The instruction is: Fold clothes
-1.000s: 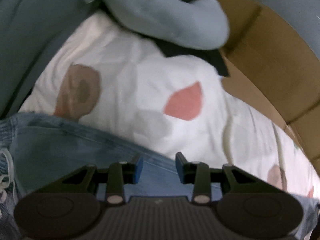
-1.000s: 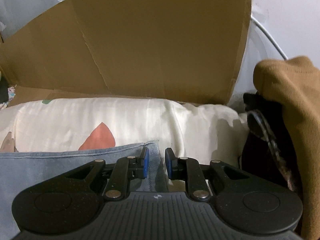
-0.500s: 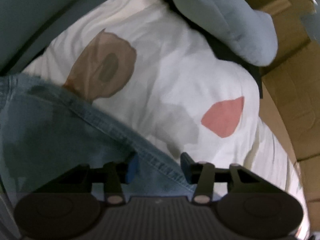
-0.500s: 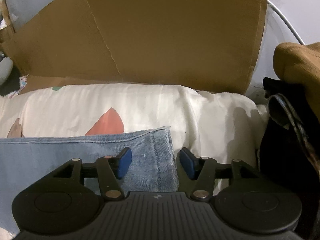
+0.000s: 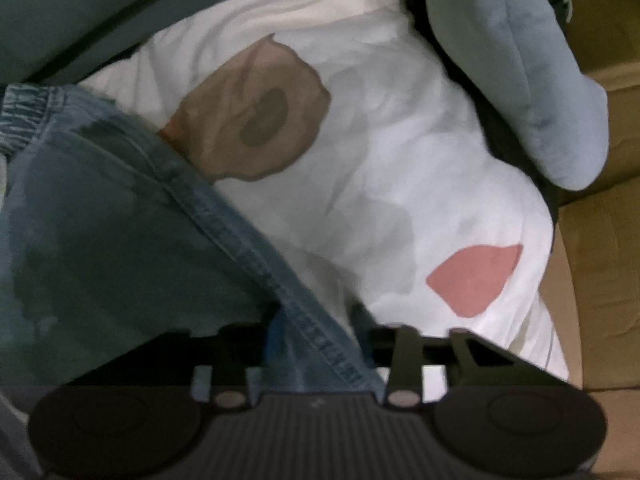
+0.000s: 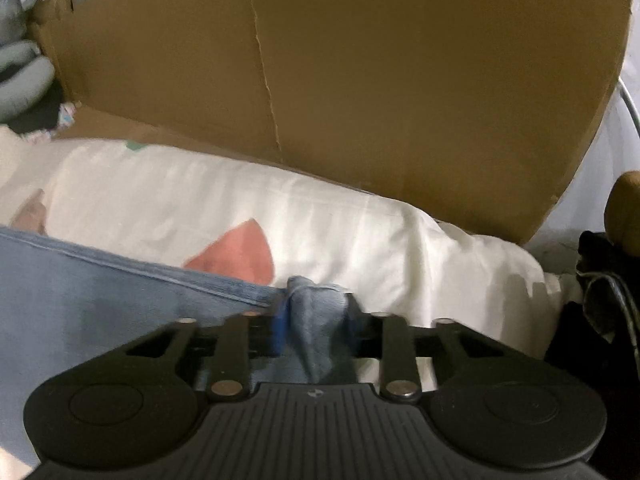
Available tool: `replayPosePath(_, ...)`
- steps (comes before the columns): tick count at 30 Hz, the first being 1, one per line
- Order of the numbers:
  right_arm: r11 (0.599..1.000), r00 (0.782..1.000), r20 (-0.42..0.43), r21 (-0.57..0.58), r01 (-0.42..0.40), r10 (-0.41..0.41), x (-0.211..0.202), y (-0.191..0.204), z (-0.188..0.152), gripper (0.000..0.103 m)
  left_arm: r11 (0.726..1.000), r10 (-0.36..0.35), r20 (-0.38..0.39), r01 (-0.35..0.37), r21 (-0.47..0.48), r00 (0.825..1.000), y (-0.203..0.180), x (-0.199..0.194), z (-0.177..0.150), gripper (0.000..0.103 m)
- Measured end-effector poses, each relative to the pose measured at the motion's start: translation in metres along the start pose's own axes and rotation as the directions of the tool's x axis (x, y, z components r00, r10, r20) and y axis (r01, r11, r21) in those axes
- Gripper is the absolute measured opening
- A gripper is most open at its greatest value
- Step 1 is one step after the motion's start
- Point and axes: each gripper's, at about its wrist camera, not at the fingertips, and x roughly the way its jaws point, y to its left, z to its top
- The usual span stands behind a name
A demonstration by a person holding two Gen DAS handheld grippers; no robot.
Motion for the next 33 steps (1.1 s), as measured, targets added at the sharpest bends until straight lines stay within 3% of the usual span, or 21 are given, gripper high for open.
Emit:
replayPosePath(3,1.000,0.999,0.048,-0.011,0.014,-0.013,-0.013,0.002,0.005,0.021,0.999,-0.031,0.007,0.031,-0.033,1.000,0.008,-0.006,0.000,0.010)
replayPosePath(14,0.996,0.982,0.165,0.042,0.082,-0.088,-0.045,0.002,0.036,0.019,0.985,-0.171,0.079,0.173,-0.018,0.982,0.008,-0.041,0.006,0.007)
replayPosePath(18,0.991,0.976,0.173,0.063,0.121,-0.130,-0.041,-0.002,0.048,0.016,0.984,-0.172,0.078,0.174,-0.024,0.982,0.001,-0.038,0.012,0.006)
replayPosePath(25,0.988,0.982,0.117,0.054,0.143,-0.149,-0.008,-0.008,0.054,0.015,0.987,-0.160,0.050,0.161,-0.010,0.986,-0.005,-0.018,0.017,0.007)
replayPosePath(28,0.988,0.985,0.078,0.047,0.150,-0.153,0.012,-0.008,0.052,0.015,0.988,-0.157,0.012,0.157,-0.006,0.988,-0.003,-0.007,0.021,0.012)
replayPosePath(31,0.987,0.986,0.044,0.036,0.157,-0.159,0.029,-0.008,0.047,0.015,0.986,-0.145,-0.020,0.146,0.079,0.989,-0.013,-0.013,0.025,0.018)
replayPosePath(33,0.986,0.986,0.038,0.033,0.163,-0.164,0.035,-0.007,0.046,0.015,0.978,-0.141,-0.036,0.145,0.153,0.989,-0.021,-0.022,0.026,0.029)
